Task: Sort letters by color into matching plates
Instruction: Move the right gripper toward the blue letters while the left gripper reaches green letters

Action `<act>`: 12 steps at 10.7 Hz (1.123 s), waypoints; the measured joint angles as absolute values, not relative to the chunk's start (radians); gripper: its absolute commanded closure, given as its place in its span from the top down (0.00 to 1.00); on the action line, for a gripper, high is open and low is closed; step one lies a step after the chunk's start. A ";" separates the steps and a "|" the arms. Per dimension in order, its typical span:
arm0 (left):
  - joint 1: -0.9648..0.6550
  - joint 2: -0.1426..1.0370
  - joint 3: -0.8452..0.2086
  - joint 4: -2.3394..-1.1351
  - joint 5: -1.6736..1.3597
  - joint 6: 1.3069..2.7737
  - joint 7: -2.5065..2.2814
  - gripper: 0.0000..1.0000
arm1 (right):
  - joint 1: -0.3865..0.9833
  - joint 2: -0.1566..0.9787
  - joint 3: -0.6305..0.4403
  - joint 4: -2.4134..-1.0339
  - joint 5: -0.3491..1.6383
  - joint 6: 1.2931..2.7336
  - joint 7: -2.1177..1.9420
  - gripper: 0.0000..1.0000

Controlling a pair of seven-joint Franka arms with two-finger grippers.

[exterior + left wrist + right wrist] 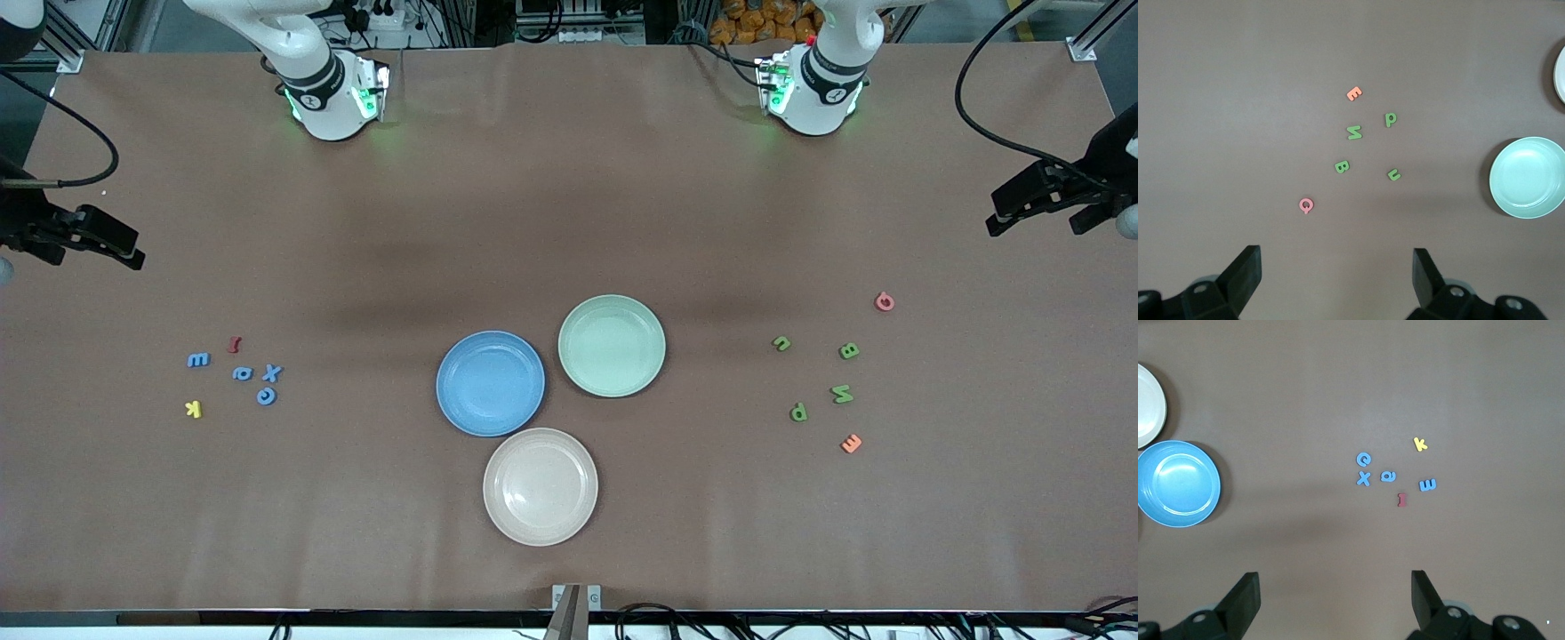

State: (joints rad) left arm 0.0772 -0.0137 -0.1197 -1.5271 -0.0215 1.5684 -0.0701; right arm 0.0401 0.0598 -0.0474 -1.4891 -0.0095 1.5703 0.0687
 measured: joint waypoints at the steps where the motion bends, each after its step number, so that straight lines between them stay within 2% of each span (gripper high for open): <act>1: 0.077 -0.014 -0.120 -1.527 -0.021 1.568 -0.070 1.00 | 0.039 0.060 -0.048 -1.489 -0.009 1.570 0.069 1.00; 8: 0.079 -0.011 -0.142 -1.538 -0.021 1.567 -0.071 1.00 | 0.041 0.060 -0.046 -1.489 -0.009 1.564 0.068 1.00; 10: 0.081 -0.007 -0.142 -1.581 -0.021 1.568 -0.071 1.00 | 0.042 0.061 -0.046 -1.490 -0.009 1.561 0.068 1.00; 12: 0.080 -0.001 -0.147 -1.666 -0.021 1.631 -0.071 1.00 | 0.044 0.066 -0.045 -1.514 -0.008 1.569 0.068 1.00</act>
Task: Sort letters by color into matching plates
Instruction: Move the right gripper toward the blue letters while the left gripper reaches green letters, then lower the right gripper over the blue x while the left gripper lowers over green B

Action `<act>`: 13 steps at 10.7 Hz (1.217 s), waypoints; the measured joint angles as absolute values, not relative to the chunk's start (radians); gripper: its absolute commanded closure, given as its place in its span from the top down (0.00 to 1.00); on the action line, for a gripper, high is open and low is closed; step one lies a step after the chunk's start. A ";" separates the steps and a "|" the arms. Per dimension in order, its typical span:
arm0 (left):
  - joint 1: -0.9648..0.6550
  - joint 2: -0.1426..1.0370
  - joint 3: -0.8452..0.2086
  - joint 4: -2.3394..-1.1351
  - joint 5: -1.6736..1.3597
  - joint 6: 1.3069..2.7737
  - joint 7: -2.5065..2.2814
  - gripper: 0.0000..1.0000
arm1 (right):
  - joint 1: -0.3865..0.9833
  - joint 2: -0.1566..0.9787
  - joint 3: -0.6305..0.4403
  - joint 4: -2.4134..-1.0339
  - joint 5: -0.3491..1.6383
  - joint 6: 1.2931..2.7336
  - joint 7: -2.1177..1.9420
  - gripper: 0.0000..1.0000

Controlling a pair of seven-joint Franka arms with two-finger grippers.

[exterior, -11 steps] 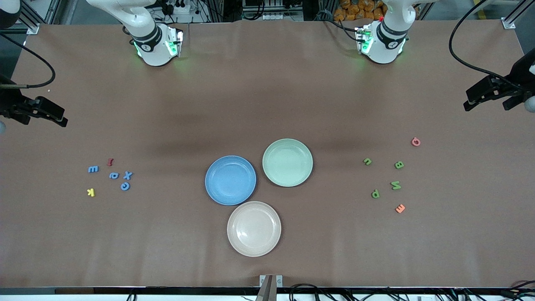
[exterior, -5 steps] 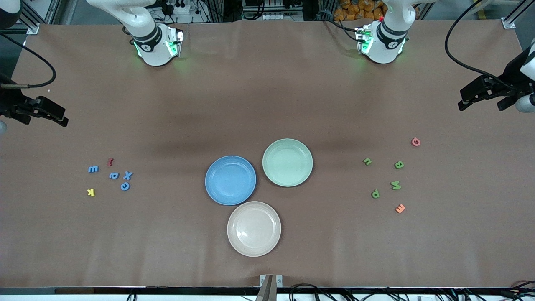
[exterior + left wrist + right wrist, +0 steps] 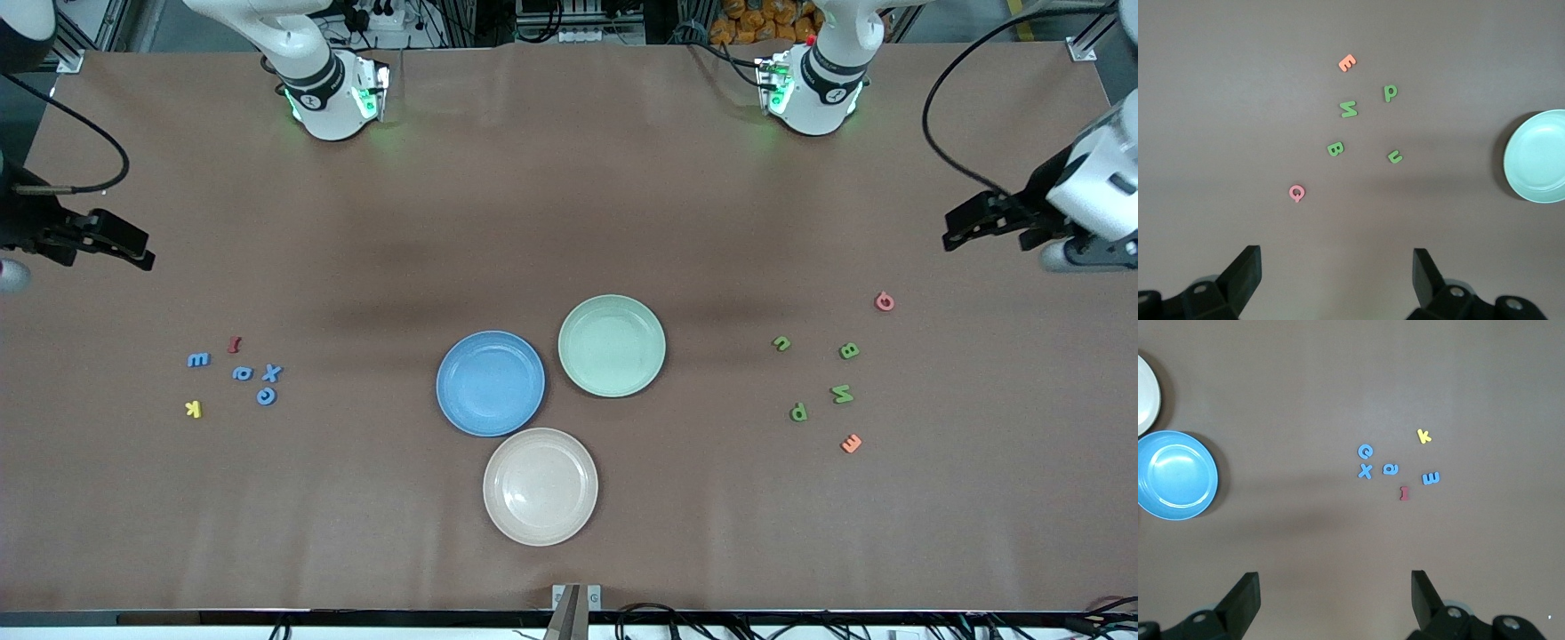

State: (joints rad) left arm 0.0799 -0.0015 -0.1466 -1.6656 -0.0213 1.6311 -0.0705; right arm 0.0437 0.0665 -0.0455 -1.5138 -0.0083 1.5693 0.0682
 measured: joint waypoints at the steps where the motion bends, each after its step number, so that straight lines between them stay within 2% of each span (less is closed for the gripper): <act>1: 0.079 0.001 -0.153 -1.728 -0.021 1.683 -0.071 1.00 | 0.045 0.071 -0.045 -1.542 -0.008 1.605 0.068 1.00; 4: 0.087 0.006 -0.163 -1.918 -0.021 1.865 -0.075 1.00 | 0.045 0.092 -0.046 -1.672 -0.008 1.743 0.068 1.00; 8: 0.178 0.015 -0.161 -2.121 -0.021 2.105 -0.096 1.00 | 0.044 0.125 -0.046 -1.905 -0.008 2.006 0.069 1.00; 13: 0.207 0.117 -0.162 -2.293 -0.021 2.436 -0.226 1.00 | 0.001 0.253 -0.049 -1.949 0.081 2.093 0.072 1.00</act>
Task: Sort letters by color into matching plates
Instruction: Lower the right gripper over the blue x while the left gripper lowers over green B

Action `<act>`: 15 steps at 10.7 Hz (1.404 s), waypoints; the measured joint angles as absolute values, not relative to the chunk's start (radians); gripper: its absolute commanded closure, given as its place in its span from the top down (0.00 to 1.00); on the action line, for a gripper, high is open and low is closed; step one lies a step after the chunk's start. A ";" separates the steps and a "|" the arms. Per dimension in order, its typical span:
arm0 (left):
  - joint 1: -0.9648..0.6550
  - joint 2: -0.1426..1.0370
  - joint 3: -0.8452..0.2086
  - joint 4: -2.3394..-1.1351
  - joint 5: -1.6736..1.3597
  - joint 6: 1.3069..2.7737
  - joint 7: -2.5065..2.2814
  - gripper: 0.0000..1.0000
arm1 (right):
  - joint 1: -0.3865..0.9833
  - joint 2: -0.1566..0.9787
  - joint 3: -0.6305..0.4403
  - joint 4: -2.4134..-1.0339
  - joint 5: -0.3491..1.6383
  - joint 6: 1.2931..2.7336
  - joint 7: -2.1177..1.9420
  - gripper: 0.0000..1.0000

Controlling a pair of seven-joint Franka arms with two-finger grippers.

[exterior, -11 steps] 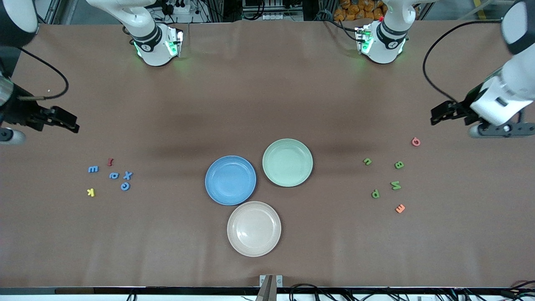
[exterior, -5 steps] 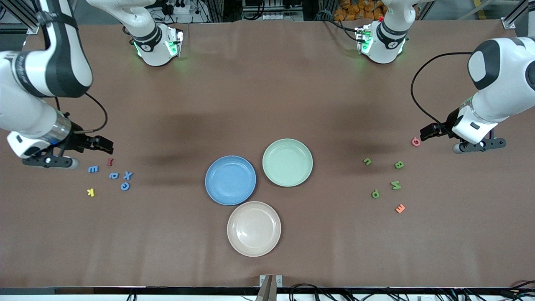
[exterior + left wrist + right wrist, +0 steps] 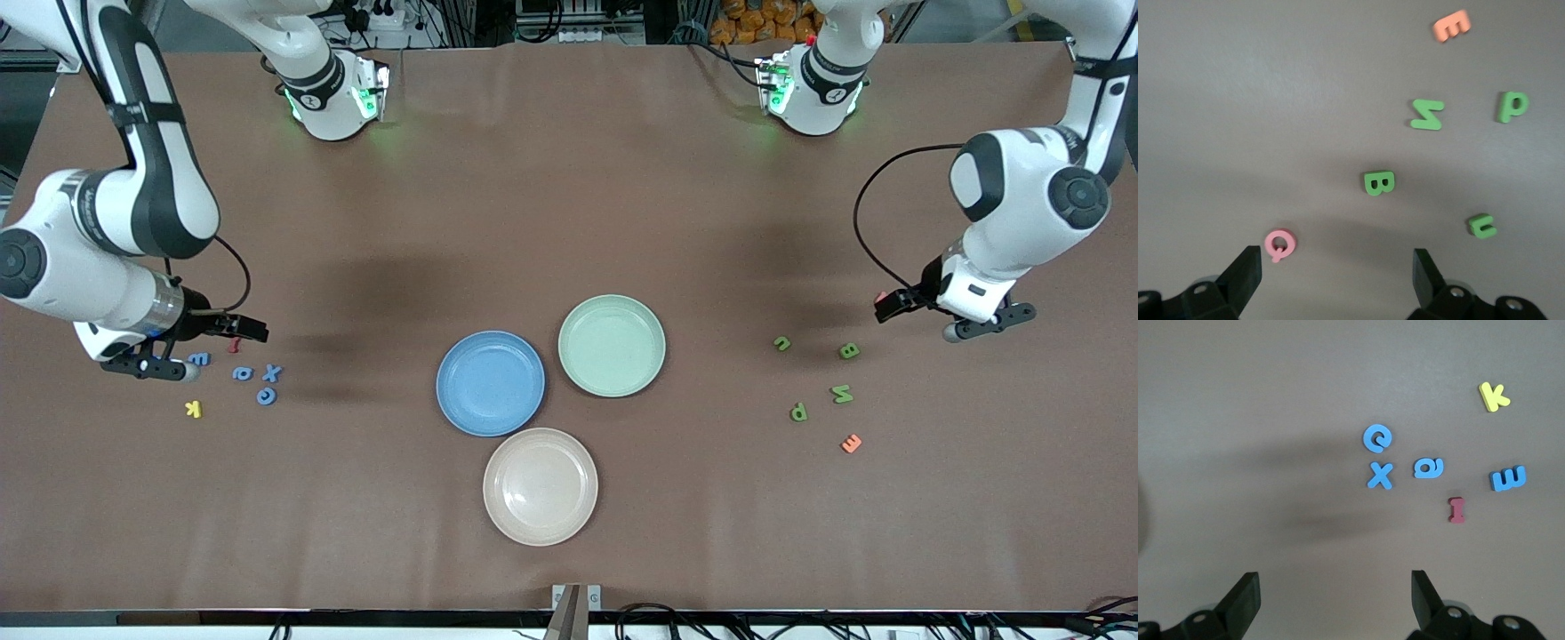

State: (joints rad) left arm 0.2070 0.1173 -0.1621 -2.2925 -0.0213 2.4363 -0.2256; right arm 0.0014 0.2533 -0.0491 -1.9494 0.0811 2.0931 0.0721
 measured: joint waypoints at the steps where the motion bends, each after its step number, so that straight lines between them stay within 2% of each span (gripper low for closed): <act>1: 0.207 0.146 -0.162 -2.297 -0.021 2.468 -0.242 1.00 | -0.007 0.284 -0.049 -1.950 0.089 2.116 0.072 1.00; 5: 0.204 0.231 -0.163 -2.295 0.069 2.551 -0.370 1.00 | -0.010 0.389 -0.050 -1.963 0.098 2.245 0.074 1.00; 10: 0.153 0.378 -0.166 -2.215 0.143 2.557 -0.522 1.00 | -0.018 0.477 -0.052 -1.977 0.099 2.387 0.075 1.00; 15: 0.154 0.396 -0.167 -2.150 0.153 2.480 -0.520 1.00 | -0.026 0.537 -0.053 -1.978 0.100 2.463 0.076 1.00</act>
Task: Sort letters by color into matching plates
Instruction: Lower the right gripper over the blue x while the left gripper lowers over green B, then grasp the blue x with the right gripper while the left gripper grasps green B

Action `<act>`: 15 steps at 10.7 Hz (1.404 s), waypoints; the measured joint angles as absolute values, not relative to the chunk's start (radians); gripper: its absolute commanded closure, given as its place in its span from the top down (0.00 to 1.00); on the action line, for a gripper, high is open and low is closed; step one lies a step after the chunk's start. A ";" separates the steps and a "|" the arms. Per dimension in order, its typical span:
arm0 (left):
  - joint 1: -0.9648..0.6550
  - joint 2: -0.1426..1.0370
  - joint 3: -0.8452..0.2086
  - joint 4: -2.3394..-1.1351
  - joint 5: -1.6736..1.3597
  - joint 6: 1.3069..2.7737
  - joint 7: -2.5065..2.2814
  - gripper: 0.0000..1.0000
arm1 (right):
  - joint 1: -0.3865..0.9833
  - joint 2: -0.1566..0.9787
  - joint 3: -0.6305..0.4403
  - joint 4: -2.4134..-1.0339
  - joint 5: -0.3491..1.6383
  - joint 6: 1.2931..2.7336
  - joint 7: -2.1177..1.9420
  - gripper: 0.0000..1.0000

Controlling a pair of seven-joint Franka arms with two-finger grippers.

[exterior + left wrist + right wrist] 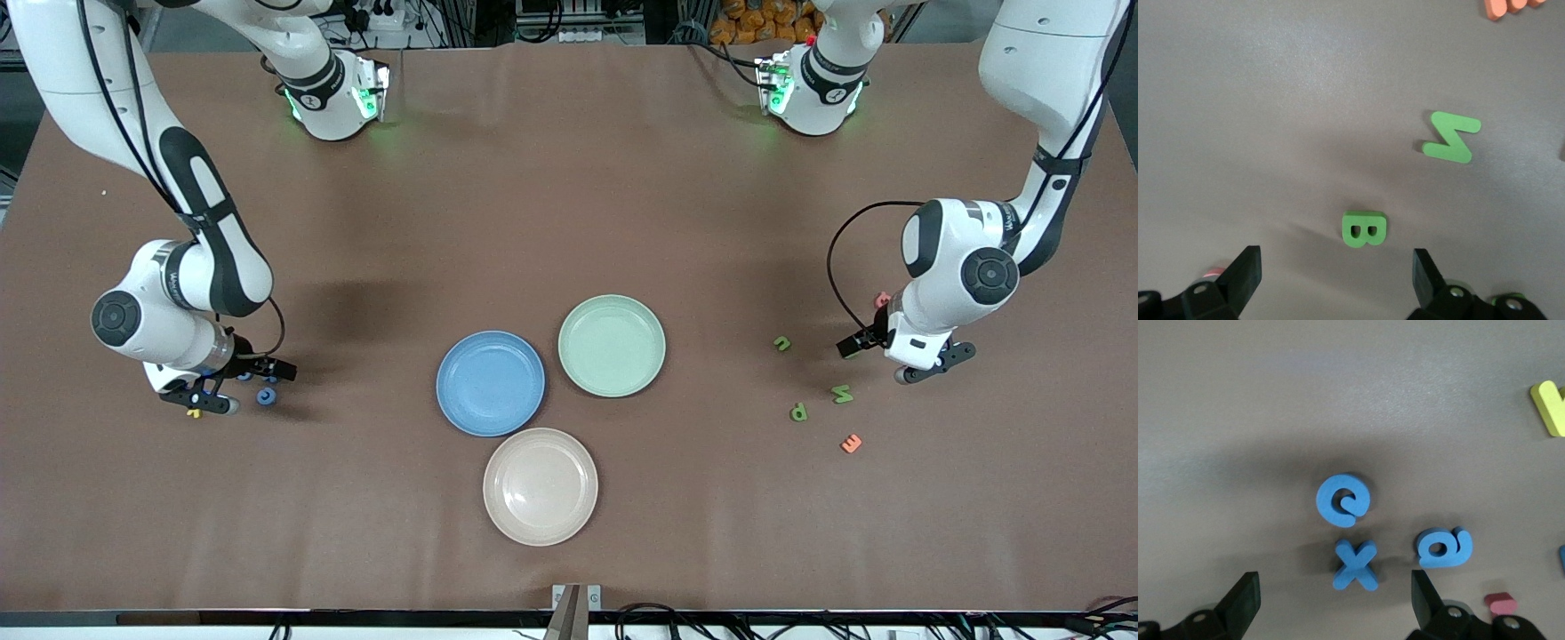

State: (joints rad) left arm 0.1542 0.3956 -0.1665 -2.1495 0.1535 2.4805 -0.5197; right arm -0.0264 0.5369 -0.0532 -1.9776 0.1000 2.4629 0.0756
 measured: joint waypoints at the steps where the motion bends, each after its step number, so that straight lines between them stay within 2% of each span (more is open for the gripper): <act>1: 0.153 0.397 -0.168 -2.137 0.154 2.460 -0.520 1.00 | -0.031 0.545 -0.053 -1.978 0.100 2.473 0.076 1.00; 6: 0.150 0.482 -0.169 -2.096 0.154 2.449 -0.553 1.00 | -0.037 0.567 -0.052 -1.978 0.100 2.501 0.076 0.94; 10: 0.143 0.505 -0.170 -2.084 0.154 2.449 -0.592 1.00 | -0.037 0.568 -0.052 -1.978 0.101 2.501 0.076 0.84; 15: 0.141 0.514 -0.170 -2.082 0.213 2.451 -0.594 1.00 | -0.035 0.568 -0.049 -1.981 0.115 2.501 0.077 0.83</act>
